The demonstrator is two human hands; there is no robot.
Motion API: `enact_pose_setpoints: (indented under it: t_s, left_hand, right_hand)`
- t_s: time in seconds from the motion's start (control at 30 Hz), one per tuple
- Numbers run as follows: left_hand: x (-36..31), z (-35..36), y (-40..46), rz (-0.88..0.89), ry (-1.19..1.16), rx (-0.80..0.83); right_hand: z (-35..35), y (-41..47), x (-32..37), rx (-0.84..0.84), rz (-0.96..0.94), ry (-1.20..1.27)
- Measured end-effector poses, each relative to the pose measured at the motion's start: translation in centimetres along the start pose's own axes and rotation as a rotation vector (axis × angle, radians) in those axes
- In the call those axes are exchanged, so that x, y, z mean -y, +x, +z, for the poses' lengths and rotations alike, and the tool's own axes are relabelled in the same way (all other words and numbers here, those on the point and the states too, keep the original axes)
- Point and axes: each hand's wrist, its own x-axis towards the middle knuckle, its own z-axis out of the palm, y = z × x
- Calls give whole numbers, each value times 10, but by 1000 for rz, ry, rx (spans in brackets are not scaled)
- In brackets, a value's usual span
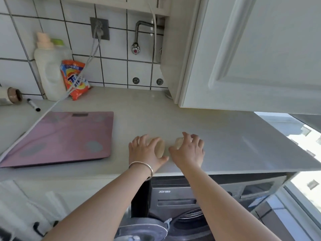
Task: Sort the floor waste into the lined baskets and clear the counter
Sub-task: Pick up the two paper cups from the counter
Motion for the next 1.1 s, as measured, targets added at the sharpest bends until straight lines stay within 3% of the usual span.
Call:
enact_pose_setpoints:
  t_s: [0.2, 0.37, 0.6, 0.8, 1.1]
  left_hand:
    - [-3, 6, 12, -90, -42, 72]
    - [-2, 9, 10, -117, 1, 66]
    - [-5, -11, -17, -165, -166, 18]
    - [11, -41, -91, -150, -237, -49]
    - [85, -52, -277, -133, -352, -124]
  right_hand:
    - [11, 14, -5, 132, 71, -64]
    - [13, 10, -6, 156, 113, -50]
    - [-6, -23, -3, 96, 90, -32]
    - [-25, -104, 10, 45, 44, 51]
    - [-1, -308, 19, 68, 70, 111]
